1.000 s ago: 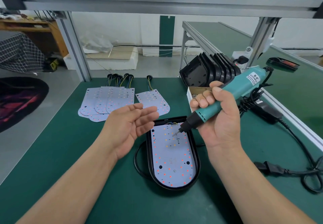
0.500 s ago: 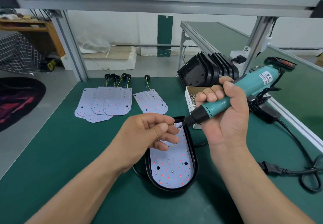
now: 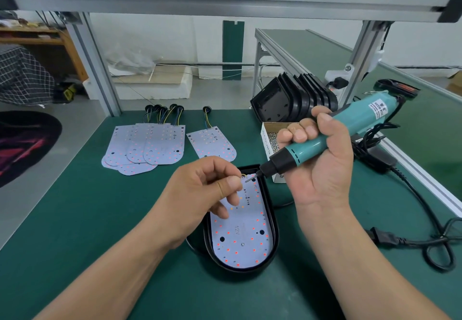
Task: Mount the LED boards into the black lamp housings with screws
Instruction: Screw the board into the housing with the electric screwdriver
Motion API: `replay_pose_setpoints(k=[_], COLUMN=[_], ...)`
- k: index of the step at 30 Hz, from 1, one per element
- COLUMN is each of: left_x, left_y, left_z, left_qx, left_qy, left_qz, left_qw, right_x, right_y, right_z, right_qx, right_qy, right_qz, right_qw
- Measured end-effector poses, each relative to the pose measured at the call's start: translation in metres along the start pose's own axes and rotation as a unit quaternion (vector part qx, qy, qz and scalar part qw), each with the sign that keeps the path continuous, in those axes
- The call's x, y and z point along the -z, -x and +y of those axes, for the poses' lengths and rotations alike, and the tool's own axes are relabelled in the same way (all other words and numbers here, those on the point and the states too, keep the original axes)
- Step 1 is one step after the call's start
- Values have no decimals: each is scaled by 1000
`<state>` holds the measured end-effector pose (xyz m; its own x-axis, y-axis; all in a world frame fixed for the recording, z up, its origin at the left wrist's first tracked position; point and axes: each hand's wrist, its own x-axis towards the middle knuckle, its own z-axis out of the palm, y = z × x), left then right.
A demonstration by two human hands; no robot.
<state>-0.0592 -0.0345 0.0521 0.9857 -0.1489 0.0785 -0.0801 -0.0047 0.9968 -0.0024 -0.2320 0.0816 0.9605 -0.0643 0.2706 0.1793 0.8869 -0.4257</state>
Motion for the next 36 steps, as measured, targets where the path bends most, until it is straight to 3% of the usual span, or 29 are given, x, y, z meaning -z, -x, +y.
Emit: replay_pose_setpoints(k=[5,19,36], left_x=[1,-6,2], left_y=[1,3,-3], left_z=[1,-3,-13], left_qx=[28,32,-36], left_qy=[86,87,-22], left_qz=[1,-7,40], left_qw=[996,996,998], right_x=[-2,-1,-1], right_y=[1,3,6], right_z=[-2,2,14], right_qx=[6,0,18], right_qy=[-7,7,68], right_qz=[3,-8,16], right_qw=[1000,1000,997])
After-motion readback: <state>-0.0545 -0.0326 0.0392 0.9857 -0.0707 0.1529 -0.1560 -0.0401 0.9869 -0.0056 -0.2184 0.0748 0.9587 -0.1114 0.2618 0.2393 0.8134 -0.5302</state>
